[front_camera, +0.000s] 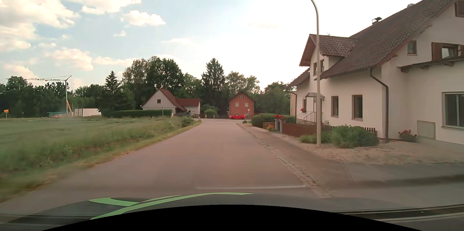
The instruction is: Follow the waypoints while adhering to traffic rules and regulations
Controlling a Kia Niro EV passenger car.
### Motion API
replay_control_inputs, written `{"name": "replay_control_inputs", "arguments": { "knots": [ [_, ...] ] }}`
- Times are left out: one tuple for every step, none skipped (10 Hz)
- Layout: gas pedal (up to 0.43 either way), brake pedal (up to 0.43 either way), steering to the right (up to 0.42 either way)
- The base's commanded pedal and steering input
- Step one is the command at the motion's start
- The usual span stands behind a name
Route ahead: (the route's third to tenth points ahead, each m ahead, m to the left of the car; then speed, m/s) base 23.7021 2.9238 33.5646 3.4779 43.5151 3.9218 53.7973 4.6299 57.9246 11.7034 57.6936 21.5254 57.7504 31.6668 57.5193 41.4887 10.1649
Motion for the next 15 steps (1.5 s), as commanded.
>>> {"name": "replay_control_inputs", "arguments": {
  "knots": [
    [0.0, 0.055, -0.004],
    [0.0, 0.061, -0.004],
    [0.0, 0.067, -0.004],
    [0.0, 0.067, -0.003],
    [0.0, 0.079, -0.003],
    [0.0, 0.085, -0.003],
    [0.0, 0.091, -0.002],
    [0.0, 0.098, -0.001],
    [0.0, 0.104, -0.001],
    [0.0, 0.11, -0.001],
    [0.0, 0.122, -0.001],
    [0.0, 0.134, -0.001],
    [0.0, 0.146, -0.001],
    [0.0, 0.165, -0.001],
    [0.0, 0.171, -0.001]
  ]
}}
